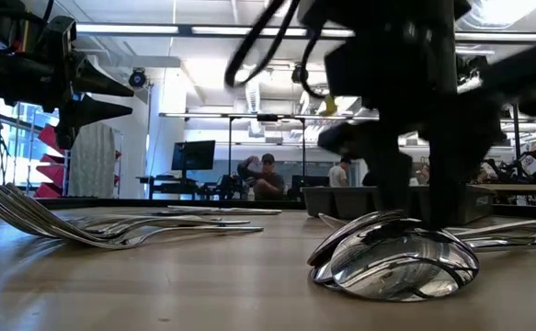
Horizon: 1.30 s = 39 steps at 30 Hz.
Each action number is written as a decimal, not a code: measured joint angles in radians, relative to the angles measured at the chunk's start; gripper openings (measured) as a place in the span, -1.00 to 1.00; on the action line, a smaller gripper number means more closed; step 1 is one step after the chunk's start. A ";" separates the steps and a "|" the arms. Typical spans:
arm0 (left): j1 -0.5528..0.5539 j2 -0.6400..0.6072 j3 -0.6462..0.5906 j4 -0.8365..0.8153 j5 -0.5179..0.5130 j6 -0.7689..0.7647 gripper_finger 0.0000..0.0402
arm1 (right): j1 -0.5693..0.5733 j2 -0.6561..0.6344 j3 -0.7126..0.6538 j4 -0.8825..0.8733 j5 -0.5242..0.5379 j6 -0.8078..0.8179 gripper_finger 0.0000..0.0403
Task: Sort silverware
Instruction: Put the spoon in the silverware tray
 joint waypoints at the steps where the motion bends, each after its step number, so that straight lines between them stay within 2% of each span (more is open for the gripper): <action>1: 0.000 0.000 0.000 0.000 0.000 0.000 -0.41 | 0.000 0.007 0.001 0.000 -0.004 0.005 -0.37; 4: 0.000 0.000 0.000 0.000 0.000 0.002 -0.41 | 0.001 0.021 0.005 -0.005 0.010 0.027 -0.49; 9: 0.000 0.000 0.000 0.000 -0.004 0.008 -0.41 | -0.004 0.008 0.002 -0.016 0.054 0.030 -0.92; 14: 0.000 0.000 0.000 0.000 -0.007 0.008 -0.41 | -0.040 -0.028 0.025 -0.088 0.033 0.032 -0.98; 16: 0.000 0.000 0.000 0.000 -0.007 0.008 -0.41 | -0.067 -0.053 0.031 -0.112 -0.055 0.001 -0.98; 19: 0.000 0.000 0.000 0.000 -0.007 0.008 -0.41 | -0.121 -0.061 0.030 -0.097 -0.314 -0.048 -0.99; 21: 0.000 0.000 0.000 0.000 -0.007 0.009 -0.41 | -0.162 -0.061 0.014 -0.054 -0.445 -0.057 -0.99; 25: 0.000 0.001 0.000 -0.001 -0.007 0.008 -0.41 | -0.226 -0.022 -0.037 0.030 -0.509 -0.063 -0.99; 30: 0.000 0.000 0.000 -0.001 -0.007 0.008 -0.41 | -0.276 0.029 -0.051 0.152 -0.730 -0.010 -0.99; 33: 0.000 0.001 0.000 -0.001 -0.007 0.008 -0.41 | -0.283 0.065 -0.053 0.188 -0.738 0.093 -0.97; 36: 0.000 0.000 0.000 -0.001 -0.007 0.008 -0.41 | -0.284 0.087 -0.053 0.203 -0.738 0.128 -0.91; 39: 0.000 0.000 0.000 -0.001 -0.007 0.008 -0.41 | -0.284 0.099 -0.053 0.199 -0.684 0.148 -0.78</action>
